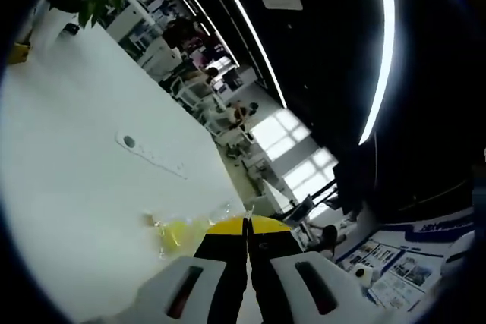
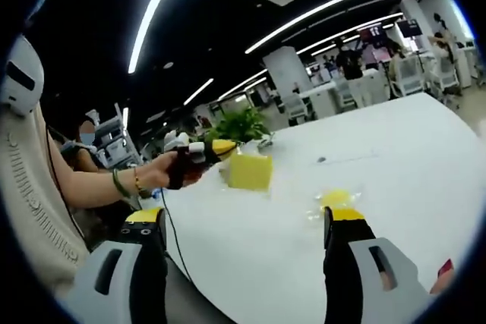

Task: Compare the silicone blocks by pressing each to a similar depth, holding the contact briefly, and releasing to observe deformation and rebound differences across the visible hardness samples.

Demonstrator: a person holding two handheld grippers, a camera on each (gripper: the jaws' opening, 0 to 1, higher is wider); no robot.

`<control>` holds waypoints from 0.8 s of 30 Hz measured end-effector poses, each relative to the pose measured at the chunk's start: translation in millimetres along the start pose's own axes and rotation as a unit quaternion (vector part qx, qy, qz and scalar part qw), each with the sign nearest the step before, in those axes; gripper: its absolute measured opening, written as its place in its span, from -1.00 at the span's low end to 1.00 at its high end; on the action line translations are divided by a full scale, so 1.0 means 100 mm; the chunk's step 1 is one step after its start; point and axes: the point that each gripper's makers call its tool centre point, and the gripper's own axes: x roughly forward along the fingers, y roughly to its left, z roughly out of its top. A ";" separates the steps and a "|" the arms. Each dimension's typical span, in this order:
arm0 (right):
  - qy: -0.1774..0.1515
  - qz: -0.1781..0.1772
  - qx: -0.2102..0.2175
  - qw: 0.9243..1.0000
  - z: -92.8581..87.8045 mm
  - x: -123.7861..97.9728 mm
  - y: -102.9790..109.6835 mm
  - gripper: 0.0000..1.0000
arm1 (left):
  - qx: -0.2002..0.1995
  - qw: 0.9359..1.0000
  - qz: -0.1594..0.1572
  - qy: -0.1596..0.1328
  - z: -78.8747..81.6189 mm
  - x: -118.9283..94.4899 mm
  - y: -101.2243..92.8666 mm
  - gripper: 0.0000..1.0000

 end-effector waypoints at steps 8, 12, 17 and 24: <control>0.035 0.028 -0.011 0.999 0.00 0.04 0.17 0.69 | 0.019 1.000 -0.019 -0.012 0.06 -0.23 -0.37 -1.00; 0.037 0.040 -0.030 0.998 0.06 0.06 0.26 0.66 | 0.033 0.999 -0.028 -0.017 0.04 -0.37 -0.56 -1.00; 0.041 0.062 -0.072 0.995 0.23 0.10 0.36 0.62 | 0.048 0.998 -0.035 -0.014 -0.03 -0.52 -0.74 -1.00; 0.061 0.084 -0.121 0.987 0.40 0.19 0.48 0.64 | 0.065 0.997 -0.037 0.005 -0.18 -0.66 -0.81 -1.00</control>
